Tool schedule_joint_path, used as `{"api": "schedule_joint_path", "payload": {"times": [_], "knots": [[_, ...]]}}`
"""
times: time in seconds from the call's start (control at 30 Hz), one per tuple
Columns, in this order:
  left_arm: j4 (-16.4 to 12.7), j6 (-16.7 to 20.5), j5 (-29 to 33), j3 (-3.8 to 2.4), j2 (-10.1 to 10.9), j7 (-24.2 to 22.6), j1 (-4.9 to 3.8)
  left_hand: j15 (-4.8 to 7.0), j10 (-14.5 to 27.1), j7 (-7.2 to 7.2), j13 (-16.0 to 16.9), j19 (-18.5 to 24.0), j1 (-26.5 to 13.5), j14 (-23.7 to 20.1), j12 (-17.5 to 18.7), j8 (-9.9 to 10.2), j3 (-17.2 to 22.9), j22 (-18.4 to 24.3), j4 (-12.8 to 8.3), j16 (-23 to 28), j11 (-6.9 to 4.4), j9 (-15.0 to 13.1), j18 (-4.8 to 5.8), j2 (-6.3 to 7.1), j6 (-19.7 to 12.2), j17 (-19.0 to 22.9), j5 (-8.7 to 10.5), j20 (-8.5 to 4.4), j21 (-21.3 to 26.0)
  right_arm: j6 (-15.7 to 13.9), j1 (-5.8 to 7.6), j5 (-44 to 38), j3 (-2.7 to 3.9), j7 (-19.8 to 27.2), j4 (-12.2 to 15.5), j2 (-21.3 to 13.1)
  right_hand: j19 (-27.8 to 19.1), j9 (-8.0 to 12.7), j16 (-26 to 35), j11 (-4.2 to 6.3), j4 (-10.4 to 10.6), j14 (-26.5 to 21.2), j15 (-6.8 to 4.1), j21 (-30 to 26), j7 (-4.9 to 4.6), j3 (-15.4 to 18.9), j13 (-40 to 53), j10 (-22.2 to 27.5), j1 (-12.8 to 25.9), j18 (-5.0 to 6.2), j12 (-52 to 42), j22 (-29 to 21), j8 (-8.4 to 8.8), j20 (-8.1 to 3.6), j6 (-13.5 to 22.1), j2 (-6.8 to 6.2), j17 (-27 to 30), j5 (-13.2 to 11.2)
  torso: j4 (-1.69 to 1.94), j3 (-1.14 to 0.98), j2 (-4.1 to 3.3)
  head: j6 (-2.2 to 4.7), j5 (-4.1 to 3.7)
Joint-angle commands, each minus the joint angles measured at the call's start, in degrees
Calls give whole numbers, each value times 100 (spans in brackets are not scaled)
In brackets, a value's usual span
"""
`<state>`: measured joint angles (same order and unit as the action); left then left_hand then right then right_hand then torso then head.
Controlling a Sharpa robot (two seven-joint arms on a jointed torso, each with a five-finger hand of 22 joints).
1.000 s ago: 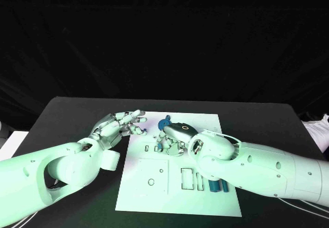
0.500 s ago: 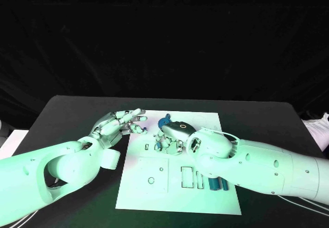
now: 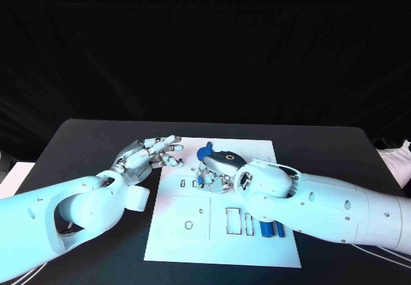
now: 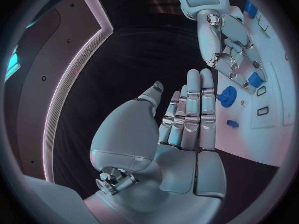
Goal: Assemble the parts on the task board
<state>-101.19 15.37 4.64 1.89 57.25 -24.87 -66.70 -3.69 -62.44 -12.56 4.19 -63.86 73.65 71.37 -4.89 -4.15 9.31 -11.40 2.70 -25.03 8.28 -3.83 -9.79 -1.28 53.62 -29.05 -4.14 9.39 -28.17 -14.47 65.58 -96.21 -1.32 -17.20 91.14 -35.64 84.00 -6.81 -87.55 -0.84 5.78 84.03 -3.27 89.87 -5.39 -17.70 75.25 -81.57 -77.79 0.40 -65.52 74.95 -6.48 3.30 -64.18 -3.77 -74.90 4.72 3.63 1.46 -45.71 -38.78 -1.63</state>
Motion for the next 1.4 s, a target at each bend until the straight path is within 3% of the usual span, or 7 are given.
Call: {"api": "schedule_joint_path", "payload": {"times": [0.03, 0.23, 0.47, 0.73, 1.2, 1.4], "knots": [[-9, -119, 5, -4, -11, -59, -6, 12, 25, 3, -6, 34, 7, -35, -32, -14, -8, 5, -27, 17, 2, -3, -57, -33, -11, -6, -11, -6, -8, 406, -44, -110, -41, -201, -34, -28, 600, -1, 27, -13, -7, 494, 31, 13, -41, 43, 7, 44, 51, -40, 39, 1505, 9, -10, -16, -34, -1051, -32, -6, 2, 1, -6, 3], [-12, -122, 5, -4, -17, -57, -6, 12, 25, 3, -6, 34, 7, -35, -32, -14, -8, 5, -27, 17, 2, -3, -57, -33, -11, -6, -11, -6, -8, 500, -44, -115, -40, -244, -20, -33, 600, 0, 33, -20, 3, 492, 37, 13, -49, 61, 2, 51, 94, -40, 54, 1505, 21, -4, -7, -59, -1043, -44, 6, 2, 2, -16, -8], [-12, -124, 5, -4, -20, -55, -5, 12, 25, 3, -6, 34, 7, -35, -32, -14, -8, 5, -27, 17, 2, -3, -57, -33, -11, -6, -11, -6, -8, 507, -44, -127, -40, -284, -21, -22, 600, 21, 60, -60, 85, 483, 68, 13, -96, 180, -62, 108, 291, -40, 183, 1505, 98, 20, 96, -192, -1006, -118, 0, 6, 2, -10, -1], [-11, -128, 5, -4, -20, -51, -5, 12, 25, 3, -6, 34, 7, -35, -32, -14, -8, 5, -27, 17, 2, -3, -57, -33, -11, -6, -11, -6, -8, 307, -44, -206, -40, -327, -19, -16, 600, 95, 67, -128, 153, 482, 125, 13, -175, 302, -258, 255, 397, -40, 518, 1505, 247, 70, 356, -297, -1001, -102, 2, 7, 1, -9, 2], [-6, -134, 5, -3, -20, -43, -5, 12, 25, 3, -6, 34, 7, -35, -32, -14, -8, 5, -27, 17, 2, -3, -57, -33, -11, -6, -11, -6, -8, 77, -44, -248, -40, -298, 12, -12, 600, 119, 72, -148, 200, 481, 145, 13, -192, 368, -307, 291, 440, -40, 592, 1505, 261, 93, 417, -332, -998, -127, -2, 4, 1, -15, 4], [0, -141, 5, -3, -23, -42, -5, 12, 25, 3, -6, 34, 7, -35, -32, -14, -8, 5, -27, 17, 2, -3, -57, -33, -11, -6, -11, -6, -8, -265, -44, -249, -40, -191, 36, -26, 600, 133, 75, -155, 261, 480, 154, 13, -196, 444, -310, 289, 488, -40, 584, 1505, 259, 105, 448, -377, -996, -156, -2, 3, -1, -14, 1]]}}
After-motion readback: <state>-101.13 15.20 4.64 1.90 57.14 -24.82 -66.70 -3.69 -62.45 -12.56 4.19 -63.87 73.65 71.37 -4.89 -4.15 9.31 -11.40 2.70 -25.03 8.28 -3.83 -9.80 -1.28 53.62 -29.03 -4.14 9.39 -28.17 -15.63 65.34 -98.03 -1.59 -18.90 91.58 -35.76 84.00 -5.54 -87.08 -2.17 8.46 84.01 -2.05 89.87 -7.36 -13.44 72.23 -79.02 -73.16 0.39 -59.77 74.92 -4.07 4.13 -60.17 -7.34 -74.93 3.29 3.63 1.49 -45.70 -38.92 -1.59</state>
